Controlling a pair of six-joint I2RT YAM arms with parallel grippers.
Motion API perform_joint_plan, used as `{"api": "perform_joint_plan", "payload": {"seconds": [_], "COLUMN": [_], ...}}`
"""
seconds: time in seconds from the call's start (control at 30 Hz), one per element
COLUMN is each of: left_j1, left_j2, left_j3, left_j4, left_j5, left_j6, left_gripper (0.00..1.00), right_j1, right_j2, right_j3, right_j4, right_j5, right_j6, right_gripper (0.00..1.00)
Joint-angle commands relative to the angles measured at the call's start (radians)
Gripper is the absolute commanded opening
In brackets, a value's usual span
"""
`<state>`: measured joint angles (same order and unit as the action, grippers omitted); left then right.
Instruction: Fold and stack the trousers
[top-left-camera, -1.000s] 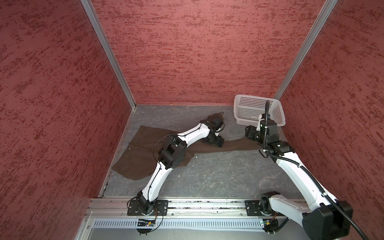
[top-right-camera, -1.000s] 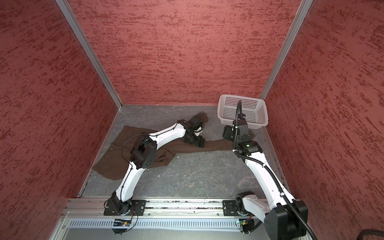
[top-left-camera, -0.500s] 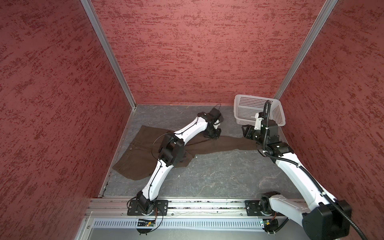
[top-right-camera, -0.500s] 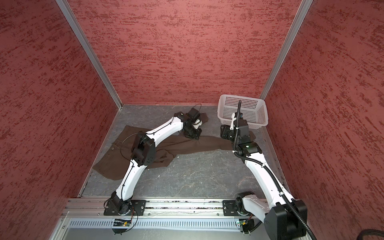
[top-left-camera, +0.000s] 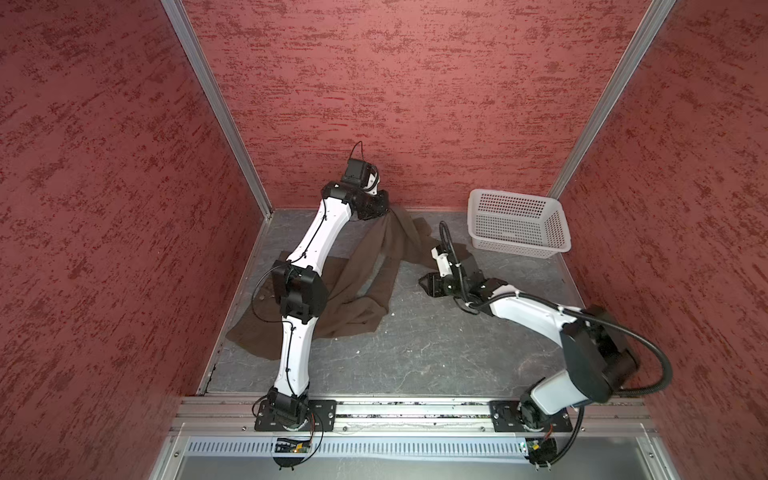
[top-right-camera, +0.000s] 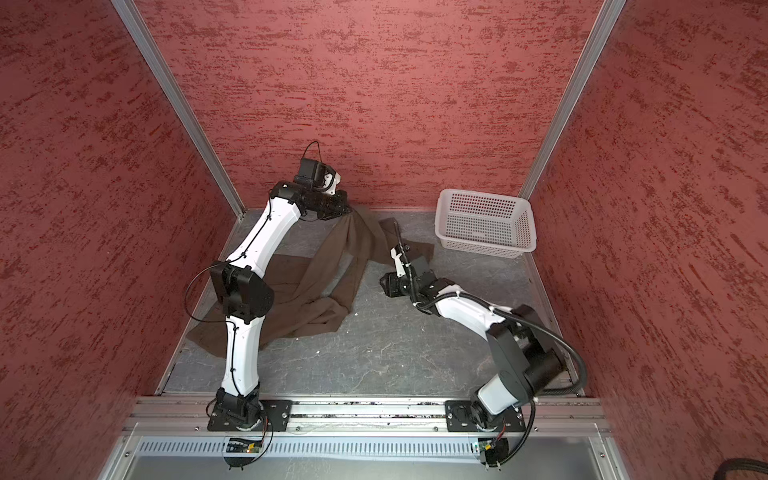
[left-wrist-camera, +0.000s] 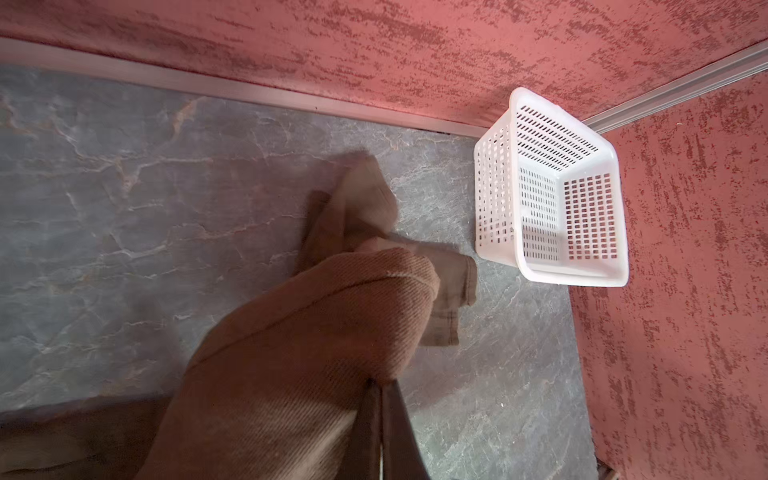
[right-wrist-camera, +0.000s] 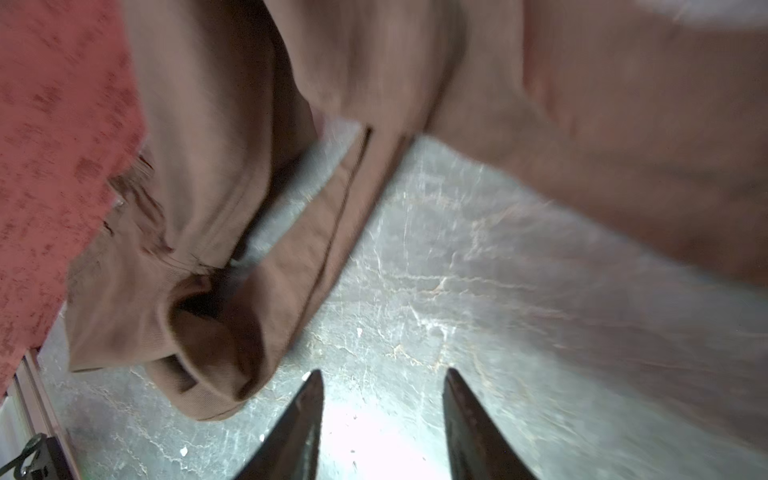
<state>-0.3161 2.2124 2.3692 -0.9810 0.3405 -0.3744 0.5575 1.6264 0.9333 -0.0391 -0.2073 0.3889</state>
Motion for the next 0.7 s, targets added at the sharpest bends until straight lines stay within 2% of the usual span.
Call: {"api": "perform_joint_plan", "payload": {"seconds": [0.0,0.3,0.43,0.67], "left_j1": [0.009,0.046,0.053,0.079], "left_j2": [0.009,-0.042,-0.043,-0.071], "left_j3": [0.003,-0.137,-0.156,-0.187], "left_j4": [0.009,0.089,0.094,0.111], "left_j5": [0.028,0.08,0.092,0.105], "left_j6": [-0.024,-0.068,-0.076,-0.073], "left_gripper": [0.0,0.0,0.0,0.0], "right_j1": [0.018,0.068,0.066,0.058], "right_j2": [0.119,0.348,0.432,0.494], "right_j3": [0.106,0.36,0.415,0.423], "right_j4": [0.06,0.032,0.032,0.066], "right_j5": [-0.024,-0.047,-0.008,0.048], "right_j6": [0.021,0.037,0.087,0.145], "right_gripper": [0.53,0.7,0.69,0.7]}}
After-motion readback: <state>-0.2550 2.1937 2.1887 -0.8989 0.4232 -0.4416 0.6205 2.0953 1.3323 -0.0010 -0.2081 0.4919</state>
